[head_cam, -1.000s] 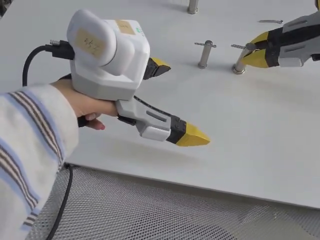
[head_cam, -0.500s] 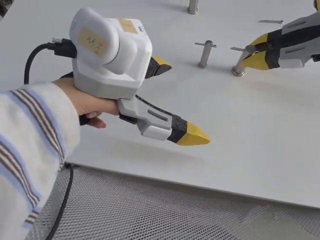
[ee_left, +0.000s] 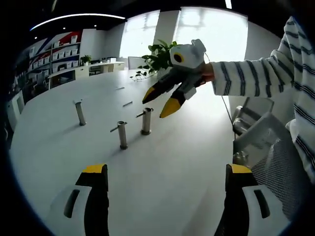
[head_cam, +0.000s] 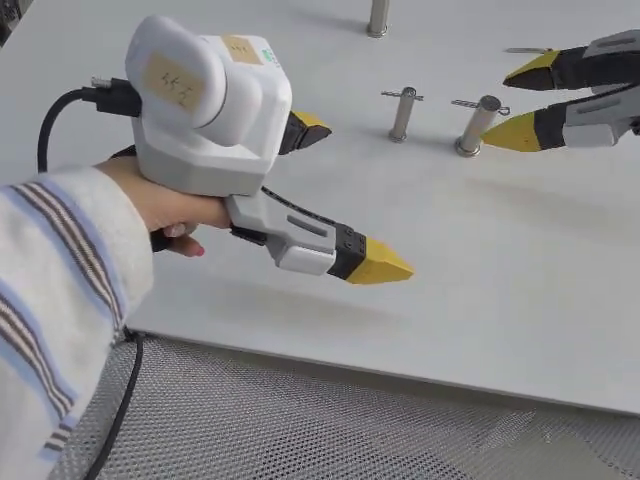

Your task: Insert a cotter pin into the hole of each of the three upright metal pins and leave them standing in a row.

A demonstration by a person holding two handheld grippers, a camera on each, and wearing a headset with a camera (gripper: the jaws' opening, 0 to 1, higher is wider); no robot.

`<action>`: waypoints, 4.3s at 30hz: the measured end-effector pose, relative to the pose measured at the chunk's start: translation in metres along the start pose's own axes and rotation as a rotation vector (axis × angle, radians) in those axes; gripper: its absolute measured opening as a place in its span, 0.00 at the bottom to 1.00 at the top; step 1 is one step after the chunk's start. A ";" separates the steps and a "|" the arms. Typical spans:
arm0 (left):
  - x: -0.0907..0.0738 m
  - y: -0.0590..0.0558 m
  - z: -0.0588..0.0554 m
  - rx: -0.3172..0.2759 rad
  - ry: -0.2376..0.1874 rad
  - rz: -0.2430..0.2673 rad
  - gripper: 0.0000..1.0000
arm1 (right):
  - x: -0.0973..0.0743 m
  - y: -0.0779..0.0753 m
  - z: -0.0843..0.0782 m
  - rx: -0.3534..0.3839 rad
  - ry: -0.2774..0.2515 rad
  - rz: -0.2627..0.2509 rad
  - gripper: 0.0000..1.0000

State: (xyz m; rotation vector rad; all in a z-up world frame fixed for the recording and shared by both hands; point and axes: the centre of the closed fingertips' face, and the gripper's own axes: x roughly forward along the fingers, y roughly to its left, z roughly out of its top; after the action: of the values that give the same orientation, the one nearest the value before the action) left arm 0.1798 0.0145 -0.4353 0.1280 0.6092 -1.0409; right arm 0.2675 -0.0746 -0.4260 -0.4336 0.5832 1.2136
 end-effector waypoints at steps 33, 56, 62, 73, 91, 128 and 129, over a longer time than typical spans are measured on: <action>-0.035 0.018 0.017 -0.100 -0.109 0.089 0.99 | -0.053 0.062 -0.021 0.311 -0.091 -0.223 0.98; -0.019 0.136 0.107 -0.024 -0.238 0.192 0.89 | -0.065 0.061 -0.042 0.376 -0.074 -0.308 0.98; 0.000 0.186 0.108 0.028 -0.157 0.317 0.77 | -0.073 0.058 -0.047 0.389 -0.077 -0.339 0.98; 0.055 0.223 0.094 -0.010 -0.041 0.285 0.54 | -0.077 0.058 -0.058 0.441 -0.061 -0.363 0.98; 0.100 0.237 0.088 0.076 -0.016 0.303 0.21 | -0.079 0.060 -0.065 0.468 -0.044 -0.374 0.96; 0.012 0.176 0.053 0.068 -0.033 0.199 0.09 | -0.077 0.064 -0.044 0.418 -0.056 -0.347 0.94; 0.008 0.173 0.051 0.073 -0.031 0.196 0.09 | -0.077 0.065 -0.043 0.414 -0.055 -0.345 0.94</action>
State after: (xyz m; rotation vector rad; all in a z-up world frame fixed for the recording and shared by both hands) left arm 0.3484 0.0777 -0.4281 0.2305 0.5198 -0.8739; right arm 0.1794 -0.1383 -0.4114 -0.1399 0.6631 0.7482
